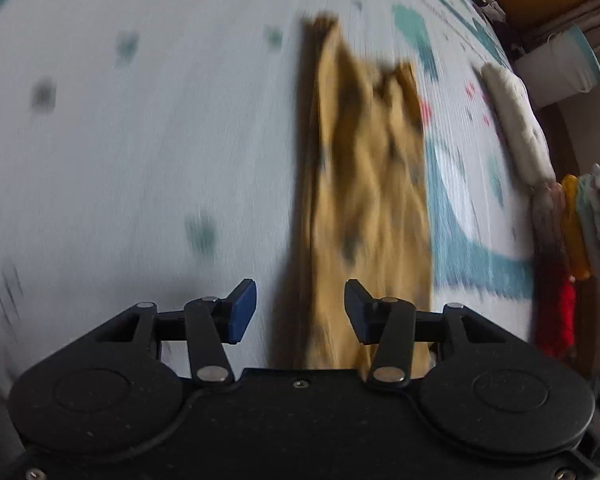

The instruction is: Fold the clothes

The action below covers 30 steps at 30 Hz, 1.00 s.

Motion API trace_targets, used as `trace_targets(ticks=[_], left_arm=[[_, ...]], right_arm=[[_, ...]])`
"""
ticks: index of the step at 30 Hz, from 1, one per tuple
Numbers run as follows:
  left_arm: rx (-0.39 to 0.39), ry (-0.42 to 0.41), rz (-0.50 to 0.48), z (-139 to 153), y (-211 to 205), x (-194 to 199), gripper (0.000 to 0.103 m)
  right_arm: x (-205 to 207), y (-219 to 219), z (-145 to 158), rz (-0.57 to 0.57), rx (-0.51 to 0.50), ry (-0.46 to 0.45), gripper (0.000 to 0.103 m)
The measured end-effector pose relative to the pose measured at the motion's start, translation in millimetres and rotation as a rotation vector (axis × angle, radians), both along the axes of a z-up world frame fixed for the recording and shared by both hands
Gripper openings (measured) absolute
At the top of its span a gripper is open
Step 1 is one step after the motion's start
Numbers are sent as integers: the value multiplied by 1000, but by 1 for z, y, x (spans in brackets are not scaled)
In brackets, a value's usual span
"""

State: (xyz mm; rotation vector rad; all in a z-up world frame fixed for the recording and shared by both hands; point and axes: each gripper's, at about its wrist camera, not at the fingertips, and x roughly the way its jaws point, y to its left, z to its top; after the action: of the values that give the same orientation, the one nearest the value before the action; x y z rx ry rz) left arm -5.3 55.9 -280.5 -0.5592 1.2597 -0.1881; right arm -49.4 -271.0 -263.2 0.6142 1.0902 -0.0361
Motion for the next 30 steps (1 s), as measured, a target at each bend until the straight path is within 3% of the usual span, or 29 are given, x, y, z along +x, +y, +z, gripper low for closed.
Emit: trace_targets(ticks=[3,9,11,15,20,23,26,30], left_arm=[[-10,47,-9,-11,-9,-23,48],[-62,18,9,-12,-14,-28,47],[-76,-5,1,-11,-20,-31,47],[-38,-26,-32,-16,-30,-31,36],[-38,-10,12,-18,-29,-27,32],[0,12,14,-19,-32,-22,21],[-33,37,56,-23,-22,-25,12],[-68,52,49,-22,-19,-23,8]], right_arm=[[4,4,3,50,-20,-24,63],[14,3,4,56,-24,-65,62],[15,4,0,87,-21,-62,49],[14,16,-3,170,-73,-74,47],[10,14,-3,147,-97,-65,28],[9,17,-3,144,-97,-52,21],[8,20,-4,148,-60,-32,16],[10,12,-4,84,29,9,10]])
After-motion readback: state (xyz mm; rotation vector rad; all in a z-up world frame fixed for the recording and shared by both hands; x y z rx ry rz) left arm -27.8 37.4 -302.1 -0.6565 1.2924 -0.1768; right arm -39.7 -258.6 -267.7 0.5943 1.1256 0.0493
